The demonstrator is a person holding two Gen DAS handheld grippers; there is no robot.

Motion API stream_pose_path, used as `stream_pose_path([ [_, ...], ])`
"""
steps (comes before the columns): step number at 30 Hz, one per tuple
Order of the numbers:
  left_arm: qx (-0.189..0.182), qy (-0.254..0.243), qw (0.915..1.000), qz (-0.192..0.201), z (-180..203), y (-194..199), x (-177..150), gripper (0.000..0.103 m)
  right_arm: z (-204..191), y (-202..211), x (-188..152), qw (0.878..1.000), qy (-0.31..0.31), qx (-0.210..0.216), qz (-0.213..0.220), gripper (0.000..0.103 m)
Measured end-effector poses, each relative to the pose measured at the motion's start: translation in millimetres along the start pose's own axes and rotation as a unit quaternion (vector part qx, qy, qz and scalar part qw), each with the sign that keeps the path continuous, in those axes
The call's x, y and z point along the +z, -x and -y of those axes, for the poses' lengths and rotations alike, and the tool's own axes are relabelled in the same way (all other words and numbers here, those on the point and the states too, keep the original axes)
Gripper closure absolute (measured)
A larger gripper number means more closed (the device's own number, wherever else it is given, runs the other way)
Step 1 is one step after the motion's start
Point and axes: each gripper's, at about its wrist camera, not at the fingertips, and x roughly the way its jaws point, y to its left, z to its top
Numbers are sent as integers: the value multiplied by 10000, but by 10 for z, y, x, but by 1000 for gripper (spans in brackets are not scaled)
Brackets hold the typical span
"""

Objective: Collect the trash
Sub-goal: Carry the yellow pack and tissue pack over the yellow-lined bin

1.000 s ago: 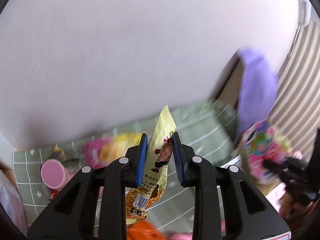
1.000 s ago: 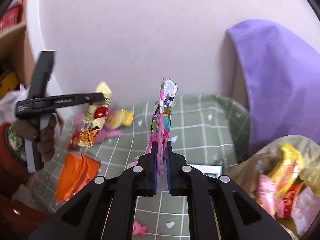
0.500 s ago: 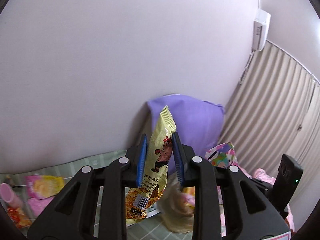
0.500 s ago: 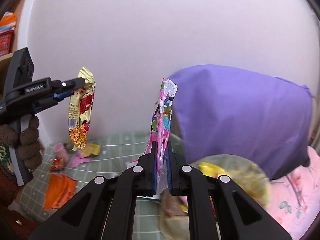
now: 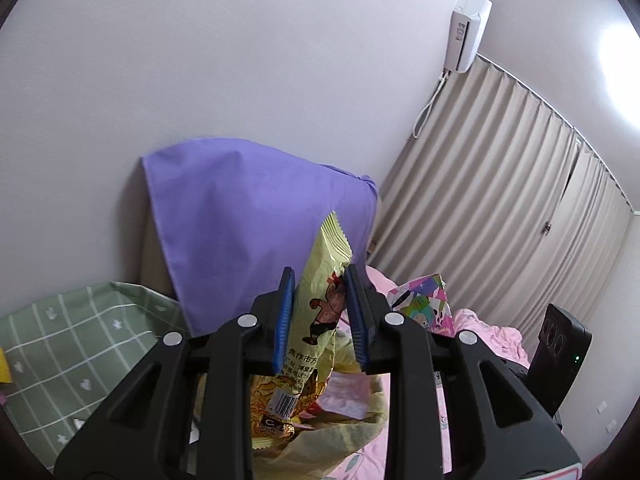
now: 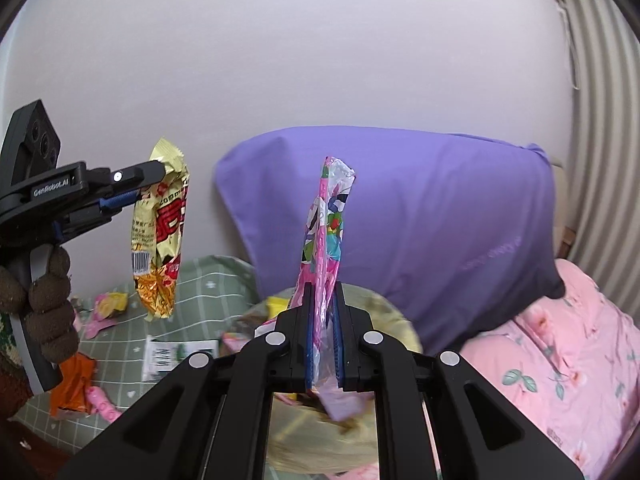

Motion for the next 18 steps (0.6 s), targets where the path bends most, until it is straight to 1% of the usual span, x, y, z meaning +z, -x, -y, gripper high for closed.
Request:
stream_pose_path([
  [4, -304, 13, 9995, -30, 142, -297, -60, 79, 219, 21, -24, 9997, -30, -231, 9, 93],
  [6, -476, 117, 9988, -19, 175, -473, -82, 79, 315, -10, -42, 9994, -28, -333, -29, 93],
  [8, -635, 243, 9977, 29, 186, -642, -123, 79, 373, -22, -69, 9993, -34, -377, -76, 93],
  [10, -681, 285, 9972, 79, 163, -773, -163, 79, 430, -72, -96, 9992, -31, -364, -138, 93],
  [11, -657, 285, 9974, 78, 148, -855, -210, 79, 447, -98, -107, 9993, -30, -331, -166, 93],
  [13, -539, 299, 9980, -142, 72, -1066, -358, 79, 480, -183, -140, 9992, 0, -280, -271, 93],
  [14, -426, 352, 9979, -353, 4, -1178, -455, 79, 489, -239, -153, 9991, 23, -275, -323, 93],
  [17, -135, 454, 9959, -774, -145, -1341, -616, 79, 525, -422, -206, 9984, 41, -147, -541, 93],
  [18, 69, 405, 9943, -987, -182, -1380, -678, 80, 526, -490, -217, 9980, 46, -106, -623, 93],
])
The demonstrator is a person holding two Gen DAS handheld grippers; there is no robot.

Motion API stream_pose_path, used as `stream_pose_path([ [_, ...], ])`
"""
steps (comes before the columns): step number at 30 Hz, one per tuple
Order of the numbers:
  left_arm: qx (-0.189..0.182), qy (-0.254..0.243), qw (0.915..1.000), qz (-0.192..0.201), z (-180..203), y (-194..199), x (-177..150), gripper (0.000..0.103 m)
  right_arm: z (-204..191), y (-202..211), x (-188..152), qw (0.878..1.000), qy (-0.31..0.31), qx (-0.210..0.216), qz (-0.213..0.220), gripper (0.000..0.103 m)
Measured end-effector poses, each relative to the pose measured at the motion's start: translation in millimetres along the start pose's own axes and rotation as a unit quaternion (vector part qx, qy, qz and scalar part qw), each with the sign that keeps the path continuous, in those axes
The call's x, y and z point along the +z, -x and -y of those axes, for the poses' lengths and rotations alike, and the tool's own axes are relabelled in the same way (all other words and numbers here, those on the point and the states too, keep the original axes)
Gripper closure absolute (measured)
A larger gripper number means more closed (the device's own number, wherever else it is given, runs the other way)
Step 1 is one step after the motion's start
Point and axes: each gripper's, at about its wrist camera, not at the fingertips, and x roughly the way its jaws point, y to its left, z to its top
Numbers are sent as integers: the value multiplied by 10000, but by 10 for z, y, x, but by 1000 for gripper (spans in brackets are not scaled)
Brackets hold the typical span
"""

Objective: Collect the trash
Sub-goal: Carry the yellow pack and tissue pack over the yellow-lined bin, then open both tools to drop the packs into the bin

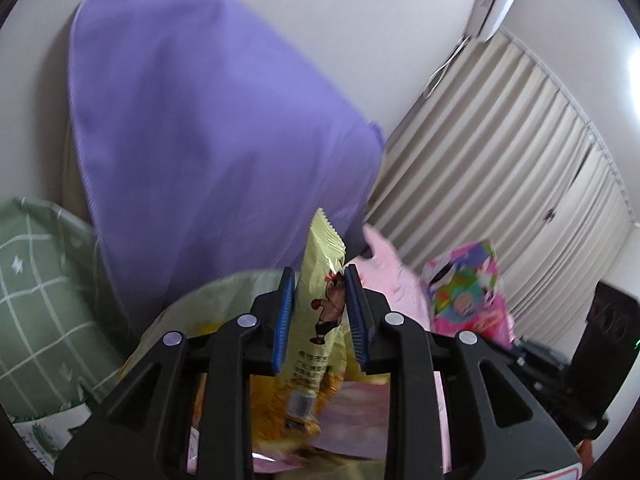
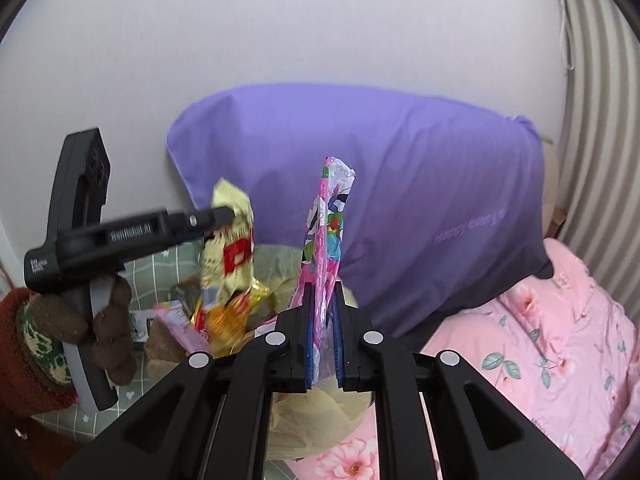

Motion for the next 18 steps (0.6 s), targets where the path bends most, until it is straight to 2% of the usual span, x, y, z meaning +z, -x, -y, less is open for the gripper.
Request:
stream_pose_path([
  [3, 437, -309, 9981, -311, -15, -43, -96, 82, -65, -223, -33, 9995, 93, 146, -275, 93],
  [8, 683, -578, 9943, -577, -53, 1, -222, 82, -194, -530, -115, 9970, 261, 342, -648, 93],
  [11, 629, -481, 9949, -633, -115, 15, -238, 82, -226, -653, -170, 9956, 208, 405, -818, 93],
  [15, 363, -460, 9964, -616, -95, 55, -222, 81, -273, -728, -230, 9939, 245, 435, -979, 93],
  [17, 289, -449, 9967, -605, -95, 61, -213, 77, -285, -750, -259, 9910, 320, 606, -1148, 92],
  [18, 246, -432, 9969, -603, -85, 56, -190, 71, -281, -766, -267, 9904, 297, 643, -1188, 92],
])
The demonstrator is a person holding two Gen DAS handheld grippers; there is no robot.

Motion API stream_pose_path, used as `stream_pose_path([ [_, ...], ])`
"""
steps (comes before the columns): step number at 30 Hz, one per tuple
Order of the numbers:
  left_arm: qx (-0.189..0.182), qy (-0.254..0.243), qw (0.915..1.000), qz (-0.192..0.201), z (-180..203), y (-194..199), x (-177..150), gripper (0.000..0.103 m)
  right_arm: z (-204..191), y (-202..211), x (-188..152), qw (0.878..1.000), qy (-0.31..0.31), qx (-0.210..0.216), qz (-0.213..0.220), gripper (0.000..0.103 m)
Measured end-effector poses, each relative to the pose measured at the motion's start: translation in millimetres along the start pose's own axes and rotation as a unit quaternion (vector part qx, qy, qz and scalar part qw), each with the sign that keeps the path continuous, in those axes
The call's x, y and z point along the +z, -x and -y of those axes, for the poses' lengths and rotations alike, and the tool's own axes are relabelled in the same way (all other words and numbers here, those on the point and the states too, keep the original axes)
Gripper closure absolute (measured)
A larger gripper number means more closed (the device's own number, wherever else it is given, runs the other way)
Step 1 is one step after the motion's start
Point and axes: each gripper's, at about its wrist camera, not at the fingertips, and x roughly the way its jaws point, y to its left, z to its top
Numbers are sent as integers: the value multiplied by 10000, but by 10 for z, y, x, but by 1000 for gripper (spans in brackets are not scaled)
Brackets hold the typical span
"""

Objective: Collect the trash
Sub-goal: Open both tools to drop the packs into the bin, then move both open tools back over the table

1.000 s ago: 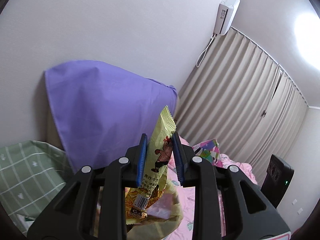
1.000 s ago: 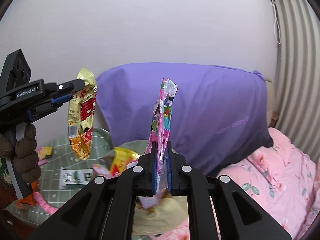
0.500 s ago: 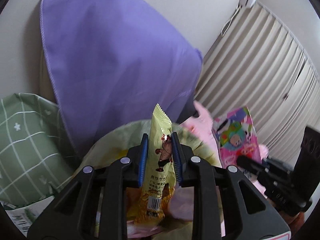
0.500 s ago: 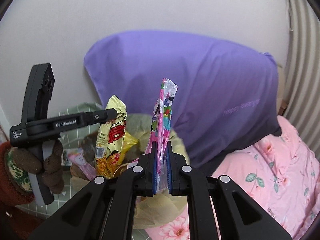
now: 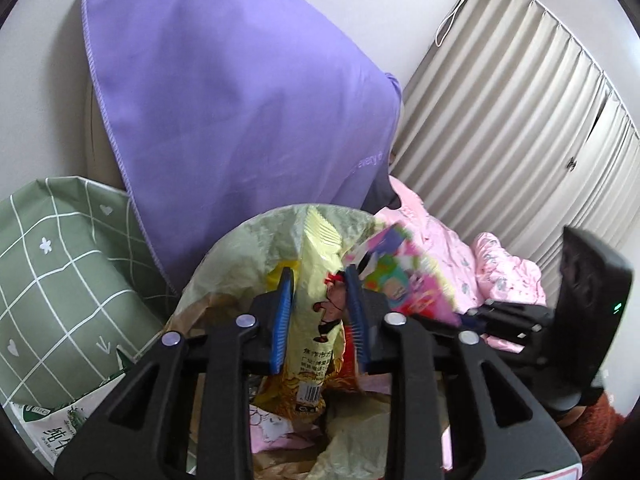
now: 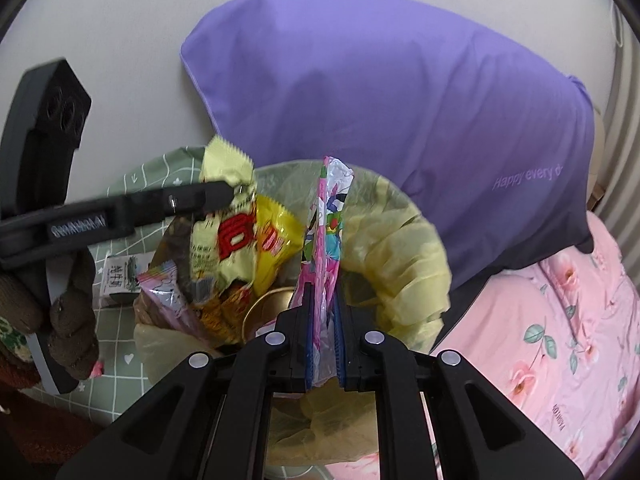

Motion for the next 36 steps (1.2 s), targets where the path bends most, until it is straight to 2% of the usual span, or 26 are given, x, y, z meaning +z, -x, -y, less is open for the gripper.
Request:
stream_pose_path([
  [1, -12, 14, 10000, 3, 5, 5, 22, 64, 4, 4, -14, 10000, -32, 10, 0, 89],
  [2, 1, 10, 10000, 18, 9, 21, 39, 62, 11, 13, -26, 10000, -46, -12, 20, 85],
  [4, 33, -26, 10000, 67, 21, 77, 61, 56, 40, 33, -45, 9999, -39, -104, 75, 62],
  [6, 94, -40, 9999, 136, 35, 162, 98, 49, 39, 60, -57, 9998, -25, -127, 118, 58],
  [16, 709, 60, 9965, 445, -22, 691, 95, 48, -139, 301, -13, 9965, 62, -419, 716, 57],
  [20, 1090, 11, 9914, 730, -106, 996, 59, 48, -249, 412, 87, 9926, 97, -494, 1102, 57],
  [22, 1350, -65, 9862, 951, -165, 1210, 23, 48, -342, 466, 144, 9900, 137, -544, 1297, 57],
  [24, 1567, -77, 9815, 1100, -251, 1398, -24, 48, -424, 513, 198, 9880, 175, -369, 1488, 56],
  [27, 1820, -25, 9758, 1210, -409, 1626, -106, 48, -582, 520, 299, 9869, 281, -180, 1581, 47],
  [29, 2002, -2, 9718, 1246, -503, 1758, -168, 48, -676, 508, 351, 9861, 342, 23, 1624, 47],
  [30, 2123, 36, 9690, 1259, -569, 1847, -210, 48, -726, 497, 378, 9849, 163, 98, 1721, 47],
  [35, 2702, 389, 9526, 1342, -954, 2289, -452, 48, -1054, 379, 505, 9848, 449, 367, 1639, 47],
  [36, 2906, 531, 9458, 1350, -1083, 2413, -525, 48, -1123, 354, 524, 9846, 525, 410, 1615, 47],
])
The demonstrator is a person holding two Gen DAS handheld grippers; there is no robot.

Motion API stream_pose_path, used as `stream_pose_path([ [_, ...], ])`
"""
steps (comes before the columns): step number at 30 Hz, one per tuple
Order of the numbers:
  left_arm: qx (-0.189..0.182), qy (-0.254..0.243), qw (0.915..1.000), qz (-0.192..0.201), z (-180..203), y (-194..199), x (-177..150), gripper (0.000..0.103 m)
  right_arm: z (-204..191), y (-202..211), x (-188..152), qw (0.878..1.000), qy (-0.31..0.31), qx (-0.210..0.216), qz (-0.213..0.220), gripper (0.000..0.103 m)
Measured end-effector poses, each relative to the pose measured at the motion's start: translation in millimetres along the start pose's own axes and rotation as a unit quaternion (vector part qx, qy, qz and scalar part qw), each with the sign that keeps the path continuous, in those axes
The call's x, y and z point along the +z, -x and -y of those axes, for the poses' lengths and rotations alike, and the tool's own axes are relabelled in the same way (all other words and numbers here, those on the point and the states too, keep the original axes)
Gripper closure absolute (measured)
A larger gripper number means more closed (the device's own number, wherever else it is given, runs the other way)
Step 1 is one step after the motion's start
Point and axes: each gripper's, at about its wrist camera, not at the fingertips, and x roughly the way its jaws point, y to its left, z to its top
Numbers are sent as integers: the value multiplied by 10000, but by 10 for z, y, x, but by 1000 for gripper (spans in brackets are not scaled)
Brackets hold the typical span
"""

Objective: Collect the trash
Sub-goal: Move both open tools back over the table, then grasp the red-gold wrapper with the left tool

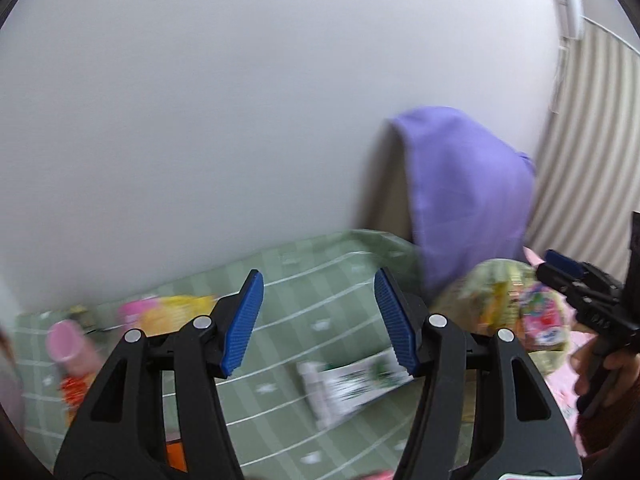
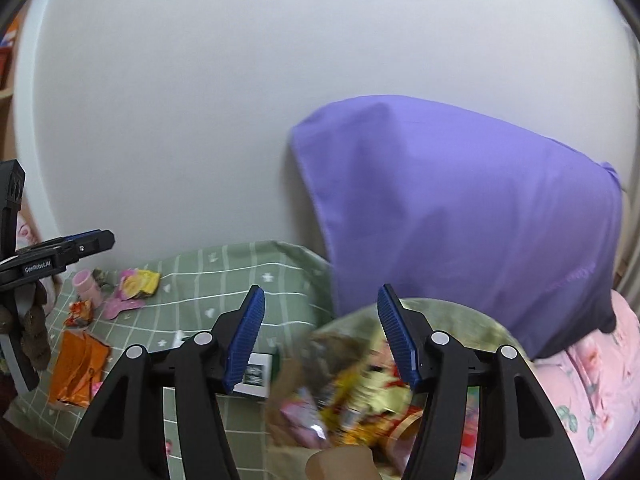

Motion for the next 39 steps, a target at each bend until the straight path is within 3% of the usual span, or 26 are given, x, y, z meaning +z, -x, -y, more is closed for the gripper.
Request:
stream_pose_path([
  [7, 906, 659, 9937, 11, -781, 218, -189, 48, -506, -308, 73, 9953, 474, 820, -211, 47],
  [16, 1493, 1072, 9830, -56, -1404, 535, -512, 48, -949, -582, 23, 9848, 836, 1443, -483, 47],
  [20, 1482, 1440, 9777, -365, -1603, 597, -756, 48, -1112, -707, -7, 9801, 1039, 1568, -636, 47],
  [24, 1316, 1319, 9799, -717, -1534, 563, -1039, 47, -1347, -797, -67, 9755, 1350, 1593, -687, 47],
  [27, 1244, 1438, 9788, -757, -1558, 584, -1176, 45, -1498, -853, -134, 9708, 1531, 1683, -761, 47],
  [28, 1241, 1458, 9788, -727, -1576, 579, -1189, 35, -1532, -866, -151, 9695, 1545, 1735, -787, 47],
  [30, 1147, 1489, 9793, -752, -1632, 514, -1180, 25, -1582, -888, -195, 9667, 1512, 1891, -828, 47],
  [36, 1274, 1405, 9749, -1168, -1858, 58, -1094, 24, -1610, -886, -334, 9603, 1440, 2144, -1053, 47],
  [39, 1421, 1607, 9669, -1385, -1965, -161, -1084, 25, -1553, -880, -408, 9602, 1388, 2101, -1207, 47],
])
